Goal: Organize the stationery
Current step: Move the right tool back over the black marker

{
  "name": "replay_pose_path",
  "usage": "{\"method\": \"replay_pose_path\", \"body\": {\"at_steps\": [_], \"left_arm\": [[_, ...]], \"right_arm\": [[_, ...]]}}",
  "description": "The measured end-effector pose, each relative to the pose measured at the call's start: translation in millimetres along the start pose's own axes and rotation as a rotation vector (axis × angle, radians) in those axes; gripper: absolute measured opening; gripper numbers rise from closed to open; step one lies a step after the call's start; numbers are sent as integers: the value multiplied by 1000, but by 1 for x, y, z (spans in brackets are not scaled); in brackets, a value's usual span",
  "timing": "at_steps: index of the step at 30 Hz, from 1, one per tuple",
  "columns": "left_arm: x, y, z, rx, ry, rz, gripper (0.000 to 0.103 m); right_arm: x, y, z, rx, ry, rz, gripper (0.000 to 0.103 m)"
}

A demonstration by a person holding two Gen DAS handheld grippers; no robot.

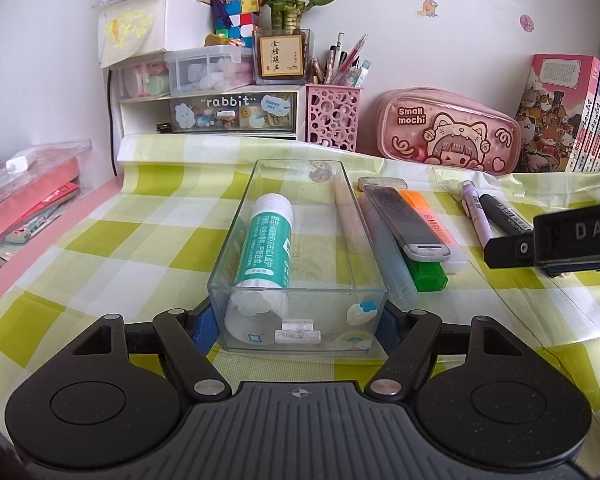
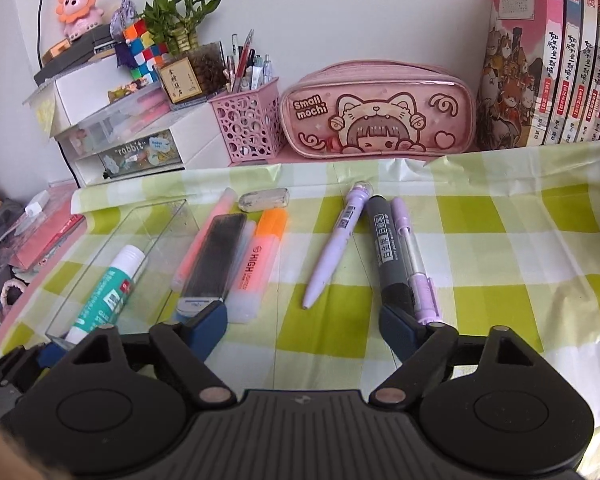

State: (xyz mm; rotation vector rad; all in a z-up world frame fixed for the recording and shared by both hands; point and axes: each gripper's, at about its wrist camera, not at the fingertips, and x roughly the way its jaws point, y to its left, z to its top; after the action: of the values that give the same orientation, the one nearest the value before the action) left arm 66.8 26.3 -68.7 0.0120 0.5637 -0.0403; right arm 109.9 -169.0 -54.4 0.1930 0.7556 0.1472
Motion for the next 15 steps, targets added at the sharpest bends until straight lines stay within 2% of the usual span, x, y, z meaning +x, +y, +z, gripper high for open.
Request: {"method": "replay_pose_path", "body": {"at_steps": [1,3,8,11,15], "left_arm": [[0,0,0,0,-1,0,73],[0,0,0,0,-1,0,73],[-1,0,0,0,-2,0,73],[-1,0,0,-1,-2,1,73],[-1,0,0,0,-3,1,73]], "right_arm": [[1,0,-2,-1,2,-7,51],[1,0,-3,4,7,-9,37],[-6,-2,12,-8,-13,-8,36],[-1,-6,28,-19,-2,-44,36],[24,-15,44,-41,62,-84,22]]}}
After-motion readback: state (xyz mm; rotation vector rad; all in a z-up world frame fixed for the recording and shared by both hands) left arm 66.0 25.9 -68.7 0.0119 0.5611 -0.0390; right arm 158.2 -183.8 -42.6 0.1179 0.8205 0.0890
